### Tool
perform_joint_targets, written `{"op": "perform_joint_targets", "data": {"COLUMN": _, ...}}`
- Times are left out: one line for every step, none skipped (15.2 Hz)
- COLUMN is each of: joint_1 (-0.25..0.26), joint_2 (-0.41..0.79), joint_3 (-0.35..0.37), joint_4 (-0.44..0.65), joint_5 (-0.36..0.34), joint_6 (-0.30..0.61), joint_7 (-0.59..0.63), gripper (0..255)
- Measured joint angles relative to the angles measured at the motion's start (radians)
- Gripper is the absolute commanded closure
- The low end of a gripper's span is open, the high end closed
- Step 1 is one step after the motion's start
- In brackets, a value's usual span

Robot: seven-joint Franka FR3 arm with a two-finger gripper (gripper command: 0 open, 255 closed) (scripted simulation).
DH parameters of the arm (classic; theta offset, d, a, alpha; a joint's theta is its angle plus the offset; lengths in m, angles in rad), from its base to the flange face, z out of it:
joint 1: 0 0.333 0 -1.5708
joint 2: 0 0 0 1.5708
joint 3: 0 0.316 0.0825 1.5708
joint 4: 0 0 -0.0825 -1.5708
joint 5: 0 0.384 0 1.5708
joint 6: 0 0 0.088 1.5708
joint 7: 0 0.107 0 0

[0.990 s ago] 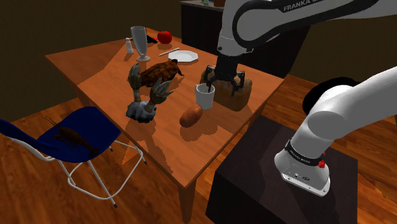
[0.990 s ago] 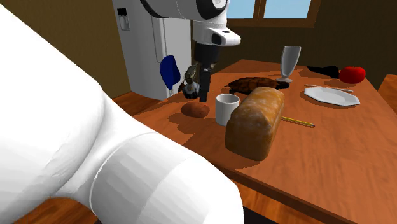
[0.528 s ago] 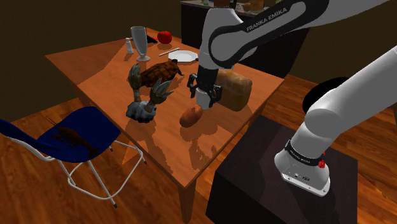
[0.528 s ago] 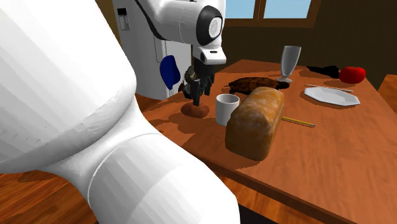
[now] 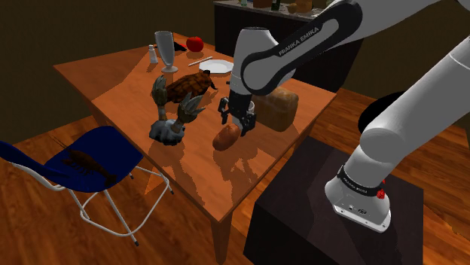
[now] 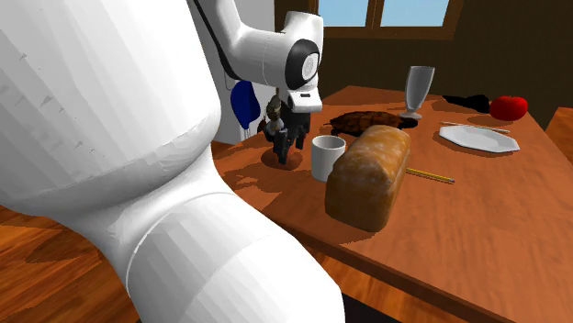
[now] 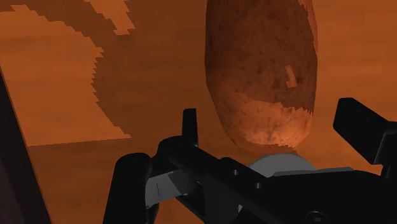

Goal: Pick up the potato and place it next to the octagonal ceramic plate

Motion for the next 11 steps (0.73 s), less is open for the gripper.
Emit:
{"op": "perform_joint_targets", "data": {"joint_1": 0.0, "joint_2": 0.007, "joint_3": 0.003, "joint_4": 0.0, "joint_5": -0.003, "joint_6": 0.007, "joint_7": 0.004, "gripper": 0}}
{"op": "perform_joint_targets", "data": {"joint_1": 0.0, "joint_2": 0.009, "joint_3": 0.004, "joint_4": -0.001, "joint_5": -0.003, "joint_6": 0.01, "joint_7": 0.004, "gripper": 0}}
{"op": "perform_joint_targets", "data": {"joint_1": -0.001, "joint_2": 0.01, "joint_3": 0.004, "joint_4": -0.001, "joint_5": -0.004, "joint_6": 0.012, "joint_7": 0.005, "gripper": 0}}
{"op": "perform_joint_targets", "data": {"joint_1": -0.001, "joint_2": 0.011, "joint_3": 0.004, "joint_4": -0.001, "joint_5": -0.004, "joint_6": 0.013, "joint_7": 0.005, "gripper": 0}}
{"op": "perform_joint_targets", "data": {"joint_1": -0.001, "joint_2": 0.011, "joint_3": 0.005, "joint_4": -0.001, "joint_5": -0.004, "joint_6": 0.013, "joint_7": 0.005, "gripper": 0}}
{"op": "perform_joint_targets", "data": {"joint_1": -0.001, "joint_2": 0.012, "joint_3": 0.005, "joint_4": -0.001, "joint_5": -0.004, "joint_6": 0.013, "joint_7": 0.005, "gripper": 0}}
{"op": "perform_joint_targets", "data": {"joint_1": -0.001, "joint_2": 0.012, "joint_3": 0.005, "joint_4": -0.001, "joint_5": -0.004, "joint_6": 0.013, "joint_7": 0.005, "gripper": 0}}
{"op": "perform_joint_targets", "data": {"joint_1": -0.001, "joint_2": 0.012, "joint_3": 0.005, "joint_4": -0.001, "joint_5": -0.004, "joint_6": 0.013, "joint_7": 0.005, "gripper": 255}}
{"op": "perform_joint_targets", "data": {"joint_1": -0.001, "joint_2": 0.011, "joint_3": 0.005, "joint_4": -0.001, "joint_5": -0.004, "joint_6": 0.013, "joint_7": 0.005, "gripper": 255}}
{"op": "perform_joint_targets", "data": {"joint_1": -0.001, "joint_2": 0.011, "joint_3": 0.004, "joint_4": -0.001, "joint_5": -0.004, "joint_6": 0.013, "joint_7": 0.005, "gripper": 255}}
{"op": "perform_joint_targets", "data": {"joint_1": -0.001, "joint_2": 0.011, "joint_3": 0.004, "joint_4": -0.001, "joint_5": -0.004, "joint_6": 0.013, "joint_7": 0.005, "gripper": 255}}
